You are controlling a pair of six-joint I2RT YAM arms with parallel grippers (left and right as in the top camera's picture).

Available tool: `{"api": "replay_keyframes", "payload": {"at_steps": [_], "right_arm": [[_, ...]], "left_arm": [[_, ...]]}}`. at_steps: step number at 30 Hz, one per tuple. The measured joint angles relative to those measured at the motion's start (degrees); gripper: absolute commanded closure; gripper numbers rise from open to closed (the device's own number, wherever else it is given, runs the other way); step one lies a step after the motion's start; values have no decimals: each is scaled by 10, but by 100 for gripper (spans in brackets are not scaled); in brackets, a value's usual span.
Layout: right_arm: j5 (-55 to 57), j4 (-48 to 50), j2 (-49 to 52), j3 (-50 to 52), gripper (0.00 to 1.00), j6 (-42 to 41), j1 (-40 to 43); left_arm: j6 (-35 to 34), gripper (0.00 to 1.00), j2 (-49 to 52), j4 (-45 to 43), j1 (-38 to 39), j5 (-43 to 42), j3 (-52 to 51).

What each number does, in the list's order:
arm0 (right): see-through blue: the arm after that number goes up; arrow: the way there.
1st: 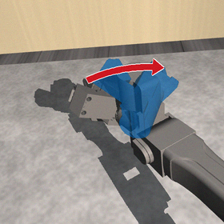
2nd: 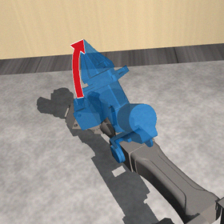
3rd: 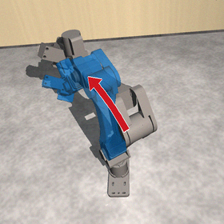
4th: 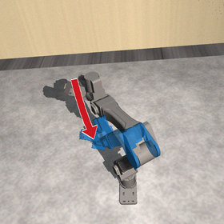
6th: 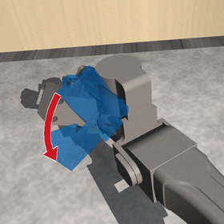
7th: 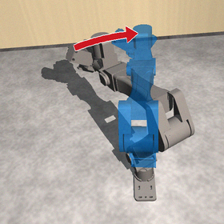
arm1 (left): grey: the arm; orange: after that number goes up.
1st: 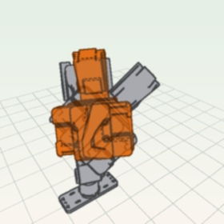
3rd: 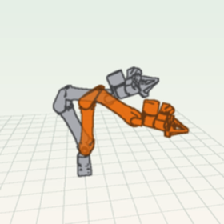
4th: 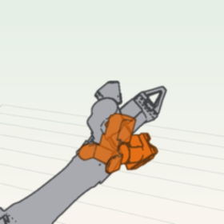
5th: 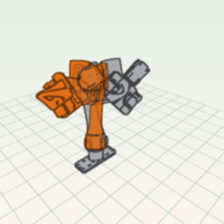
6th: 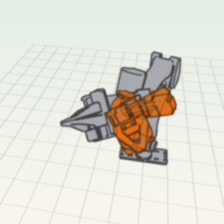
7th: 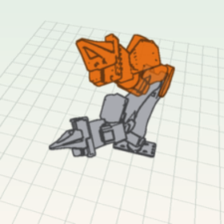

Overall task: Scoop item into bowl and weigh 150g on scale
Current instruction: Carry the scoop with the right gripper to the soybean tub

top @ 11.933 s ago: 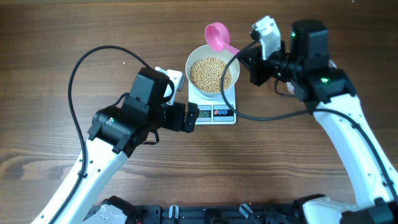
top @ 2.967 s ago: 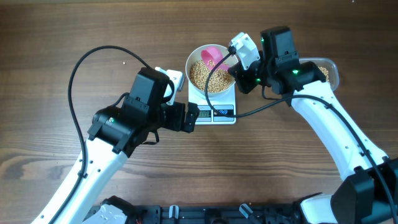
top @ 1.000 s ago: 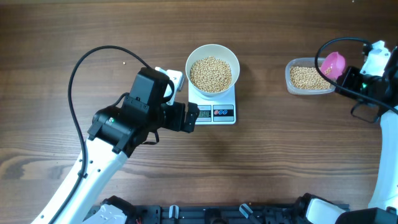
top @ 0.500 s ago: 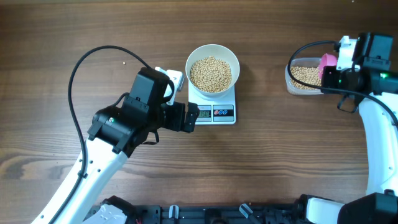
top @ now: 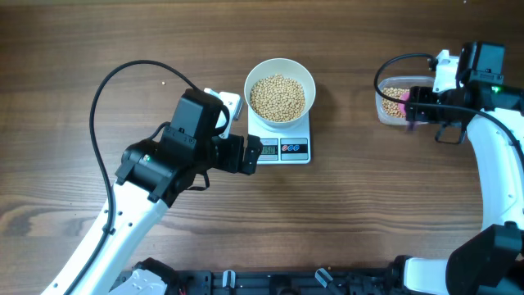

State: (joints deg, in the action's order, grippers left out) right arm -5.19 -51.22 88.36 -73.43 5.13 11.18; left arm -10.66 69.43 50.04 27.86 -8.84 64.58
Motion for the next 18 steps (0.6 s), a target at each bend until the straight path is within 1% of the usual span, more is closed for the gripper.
{"api": "replay_keyframes", "payload": {"at_steps": [6,9,14,16,18], "right_arm": [[3,0,-8,0,0,-3,0],[14,0,-50,0,0,-6,0],[13,4,-132,0,0,-50,0],[-26,-28,-166,0,0,-64,0],[-54,-81,-187,0,0,-70,0]], "left_arm": [[0,0,0,0,0,0,0],[0,0,0,0,0,0,0],[0,0,0,0,0,0,0],[0,0,0,0,0,0,0],[0,0,0,0,0,0,0]]}}
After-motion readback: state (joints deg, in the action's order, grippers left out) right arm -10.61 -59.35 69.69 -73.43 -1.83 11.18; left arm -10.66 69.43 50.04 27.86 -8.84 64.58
